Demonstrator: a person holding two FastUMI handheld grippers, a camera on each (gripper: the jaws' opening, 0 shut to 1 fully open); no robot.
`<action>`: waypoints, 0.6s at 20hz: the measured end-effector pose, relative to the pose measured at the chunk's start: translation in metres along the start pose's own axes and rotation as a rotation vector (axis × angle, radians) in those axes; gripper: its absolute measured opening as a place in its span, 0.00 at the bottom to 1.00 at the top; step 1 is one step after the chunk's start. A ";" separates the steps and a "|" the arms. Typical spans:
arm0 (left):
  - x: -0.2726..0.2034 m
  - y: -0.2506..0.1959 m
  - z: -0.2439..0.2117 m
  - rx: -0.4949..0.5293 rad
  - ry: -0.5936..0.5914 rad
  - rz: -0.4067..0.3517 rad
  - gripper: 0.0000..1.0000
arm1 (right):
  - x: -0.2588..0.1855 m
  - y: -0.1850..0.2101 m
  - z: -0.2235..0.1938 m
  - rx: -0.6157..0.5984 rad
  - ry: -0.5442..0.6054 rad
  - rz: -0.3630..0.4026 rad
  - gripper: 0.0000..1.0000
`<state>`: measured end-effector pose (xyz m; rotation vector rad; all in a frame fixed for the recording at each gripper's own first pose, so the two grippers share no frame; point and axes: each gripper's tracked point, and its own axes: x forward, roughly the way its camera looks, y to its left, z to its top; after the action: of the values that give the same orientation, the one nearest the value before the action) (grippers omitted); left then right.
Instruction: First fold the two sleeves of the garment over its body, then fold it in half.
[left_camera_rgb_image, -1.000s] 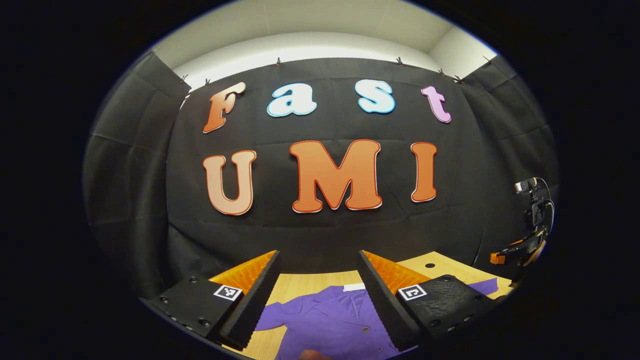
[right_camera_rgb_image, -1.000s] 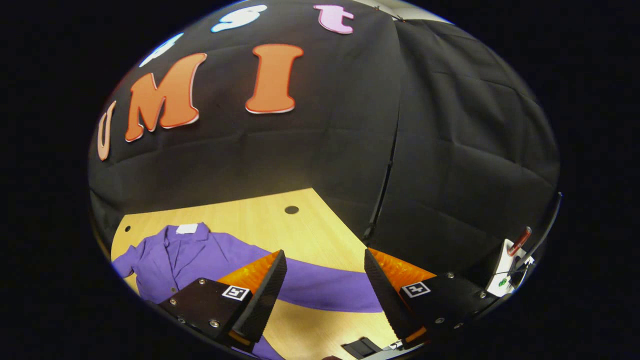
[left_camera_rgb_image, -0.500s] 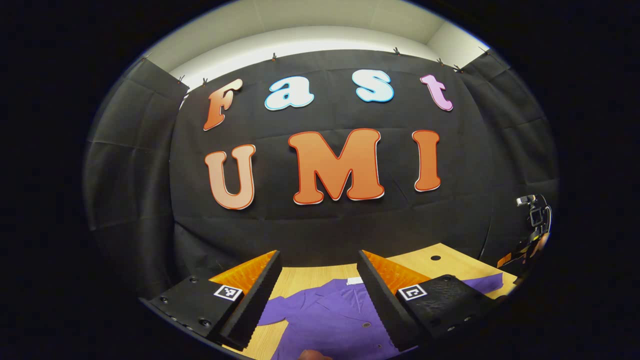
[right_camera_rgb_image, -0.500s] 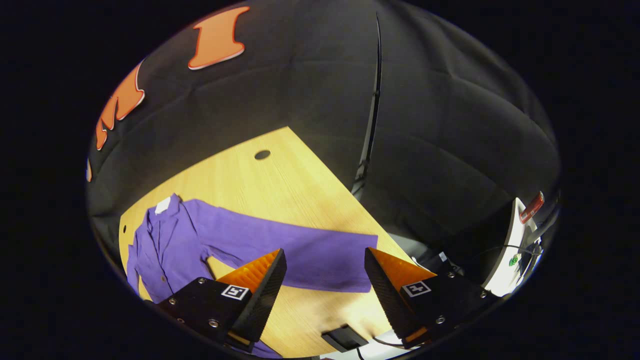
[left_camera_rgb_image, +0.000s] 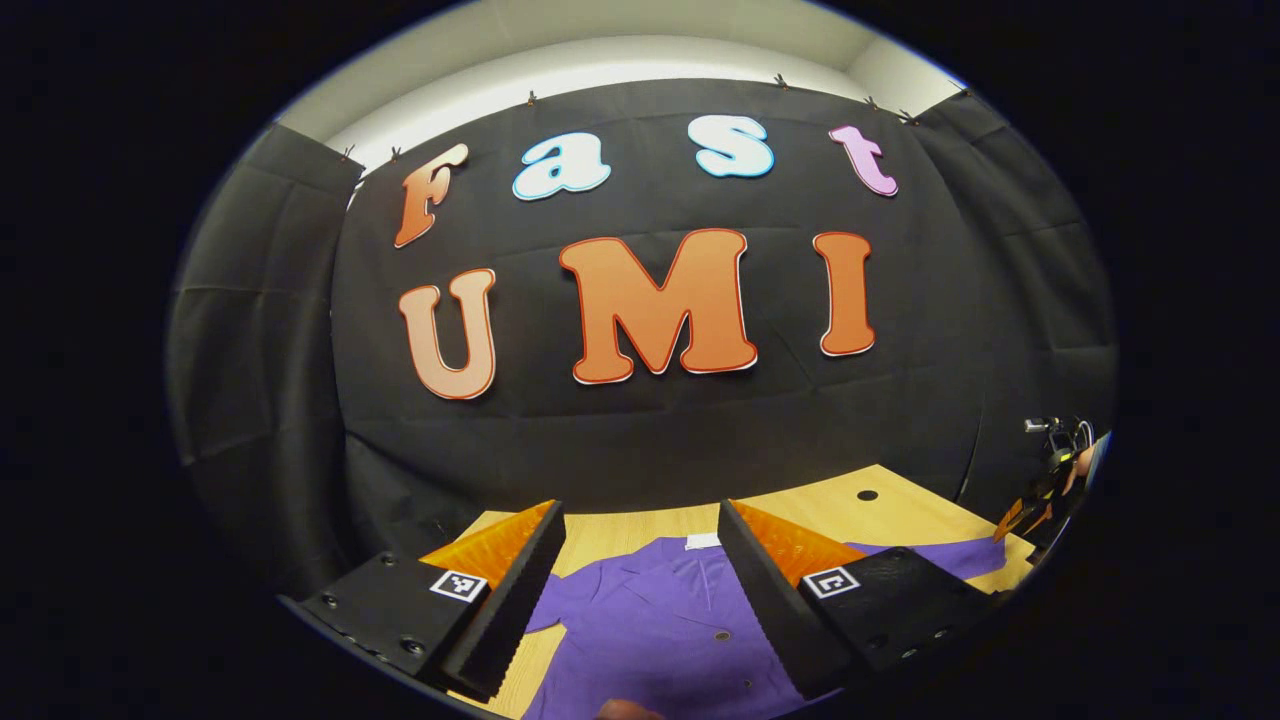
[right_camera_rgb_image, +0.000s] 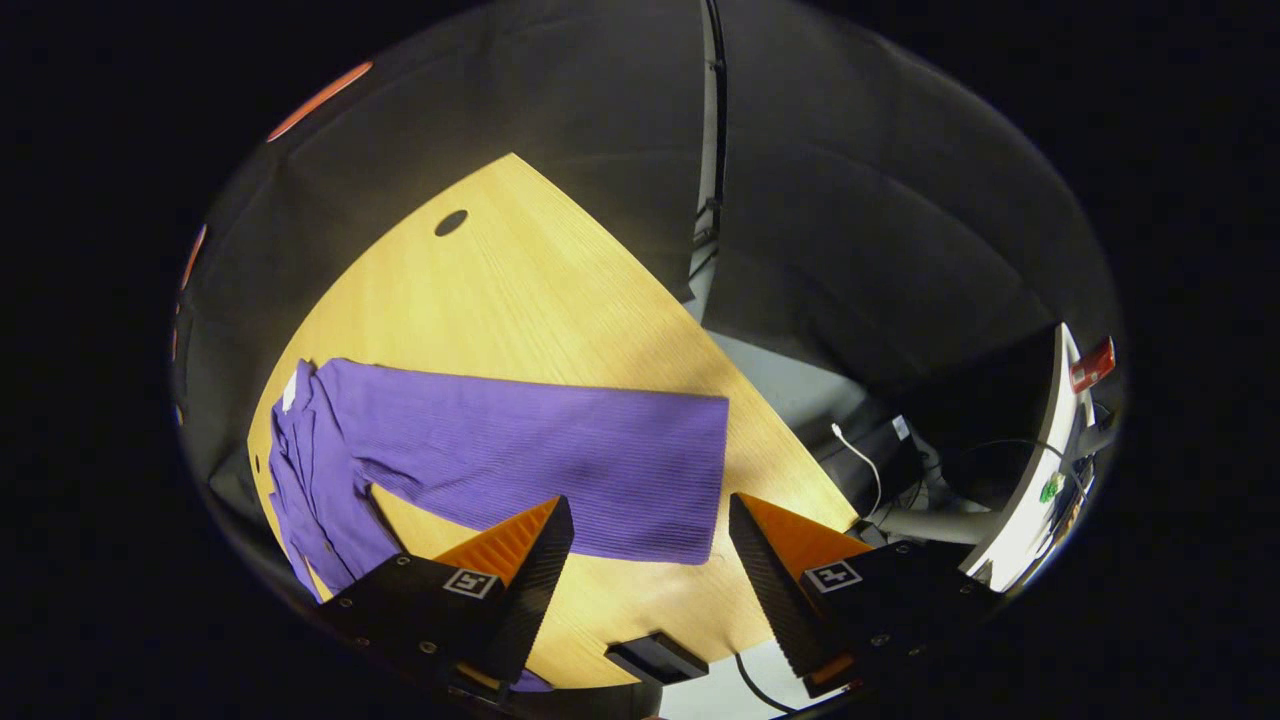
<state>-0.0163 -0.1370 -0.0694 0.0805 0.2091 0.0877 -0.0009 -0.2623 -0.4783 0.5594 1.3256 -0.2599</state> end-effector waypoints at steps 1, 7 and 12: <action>0.001 -0.002 -0.001 -0.001 0.005 -0.002 0.98 | 0.006 -0.003 -0.001 -0.002 0.022 -0.006 0.95; 0.005 -0.005 -0.019 0.015 0.068 -0.002 1.00 | 0.035 -0.004 -0.007 0.029 0.098 -0.025 0.95; 0.007 0.001 -0.033 0.070 0.125 0.022 0.99 | 0.049 -0.008 -0.006 0.039 0.129 -0.120 1.00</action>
<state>-0.0168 -0.1332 -0.1032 0.1470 0.3365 0.1071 0.0017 -0.2596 -0.5285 0.5379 1.4843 -0.3536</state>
